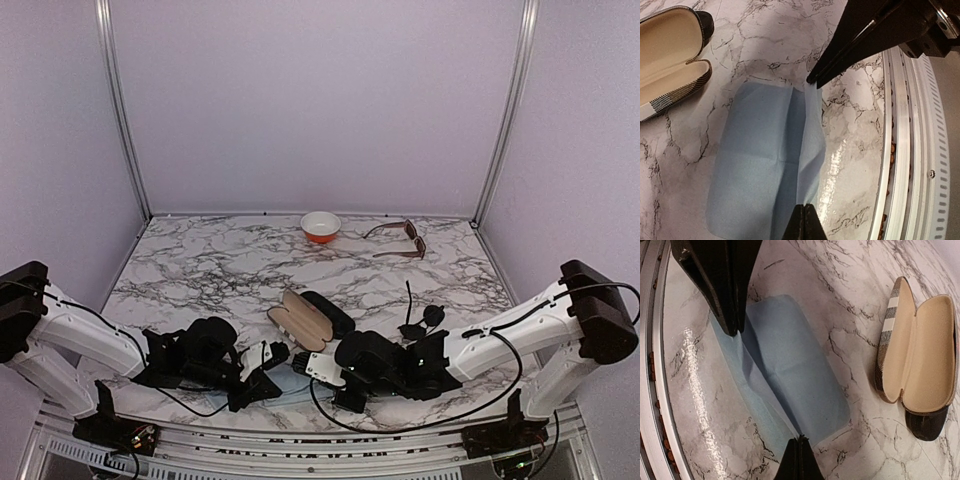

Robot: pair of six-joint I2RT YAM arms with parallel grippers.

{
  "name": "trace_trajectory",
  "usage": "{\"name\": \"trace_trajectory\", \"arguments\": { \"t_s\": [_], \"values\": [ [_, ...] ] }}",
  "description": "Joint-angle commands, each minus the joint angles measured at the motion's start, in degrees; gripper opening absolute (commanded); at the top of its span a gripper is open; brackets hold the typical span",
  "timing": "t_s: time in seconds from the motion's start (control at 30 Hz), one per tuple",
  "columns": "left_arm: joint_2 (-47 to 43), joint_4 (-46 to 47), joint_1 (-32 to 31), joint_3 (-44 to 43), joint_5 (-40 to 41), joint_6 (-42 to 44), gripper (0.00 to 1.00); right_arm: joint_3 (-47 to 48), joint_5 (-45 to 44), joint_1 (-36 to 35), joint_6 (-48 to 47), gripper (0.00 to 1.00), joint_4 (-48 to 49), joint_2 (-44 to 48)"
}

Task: Organize the sunglasses
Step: Fold the glasses cleaning cloth at the corner of the board.

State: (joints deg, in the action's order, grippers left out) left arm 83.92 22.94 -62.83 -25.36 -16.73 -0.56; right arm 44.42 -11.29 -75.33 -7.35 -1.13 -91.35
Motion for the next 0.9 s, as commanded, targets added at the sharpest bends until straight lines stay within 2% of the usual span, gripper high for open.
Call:
{"name": "trace_trajectory", "arguments": {
  "t_s": [0.0,0.87],
  "values": [
    [-0.3,1.1,0.4,-0.1,1.8,-0.3,0.0,2.4,-1.6,0.5,-0.4,0.0,-0.3,-1.1],
    [1.8,0.5,1.1,-1.2,5.9,-0.6,0.0,4.2,-4.7,1.4,-0.7,0.0,-1.2,-3.5]
  ]
}}
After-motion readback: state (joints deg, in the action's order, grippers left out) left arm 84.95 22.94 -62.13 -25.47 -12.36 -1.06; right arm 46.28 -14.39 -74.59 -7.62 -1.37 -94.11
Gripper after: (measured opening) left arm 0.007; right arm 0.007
